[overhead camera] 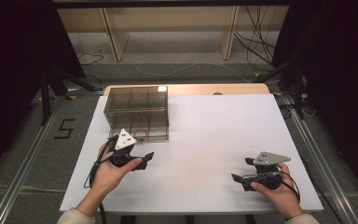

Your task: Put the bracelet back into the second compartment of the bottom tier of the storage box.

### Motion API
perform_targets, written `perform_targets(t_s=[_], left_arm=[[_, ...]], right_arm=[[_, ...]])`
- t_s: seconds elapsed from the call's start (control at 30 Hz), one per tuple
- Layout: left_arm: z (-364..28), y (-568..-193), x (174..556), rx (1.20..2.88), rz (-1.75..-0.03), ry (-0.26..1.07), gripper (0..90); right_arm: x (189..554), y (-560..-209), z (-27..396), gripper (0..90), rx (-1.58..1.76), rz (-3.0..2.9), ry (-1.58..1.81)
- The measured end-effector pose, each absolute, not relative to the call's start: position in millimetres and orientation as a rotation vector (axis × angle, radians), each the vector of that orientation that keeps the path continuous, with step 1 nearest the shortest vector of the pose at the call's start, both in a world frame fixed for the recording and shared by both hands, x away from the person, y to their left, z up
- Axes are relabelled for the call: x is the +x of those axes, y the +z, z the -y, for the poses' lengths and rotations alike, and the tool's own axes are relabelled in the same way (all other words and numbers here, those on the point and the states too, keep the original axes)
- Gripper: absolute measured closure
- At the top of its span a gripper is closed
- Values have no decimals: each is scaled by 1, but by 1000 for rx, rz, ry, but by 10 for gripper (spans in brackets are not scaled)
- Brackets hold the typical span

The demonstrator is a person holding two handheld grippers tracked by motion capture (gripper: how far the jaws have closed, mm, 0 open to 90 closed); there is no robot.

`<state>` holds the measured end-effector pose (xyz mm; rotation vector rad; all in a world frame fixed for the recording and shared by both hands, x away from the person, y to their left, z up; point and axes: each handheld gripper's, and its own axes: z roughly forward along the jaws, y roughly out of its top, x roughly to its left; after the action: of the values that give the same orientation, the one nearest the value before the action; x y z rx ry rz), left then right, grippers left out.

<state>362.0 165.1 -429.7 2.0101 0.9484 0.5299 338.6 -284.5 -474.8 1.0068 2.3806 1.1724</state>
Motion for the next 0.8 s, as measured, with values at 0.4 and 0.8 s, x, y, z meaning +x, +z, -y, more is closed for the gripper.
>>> perform_targets(t_s=[0.4,0.8], left_arm=[[-176,-458,335,2034,-911,542,166],[-188,-473,331,2045,-953,505,166]], right_arm=[[338,-475,284,168,998,-2393,1160],[337,-475,283,168,983,-2399,1166]])
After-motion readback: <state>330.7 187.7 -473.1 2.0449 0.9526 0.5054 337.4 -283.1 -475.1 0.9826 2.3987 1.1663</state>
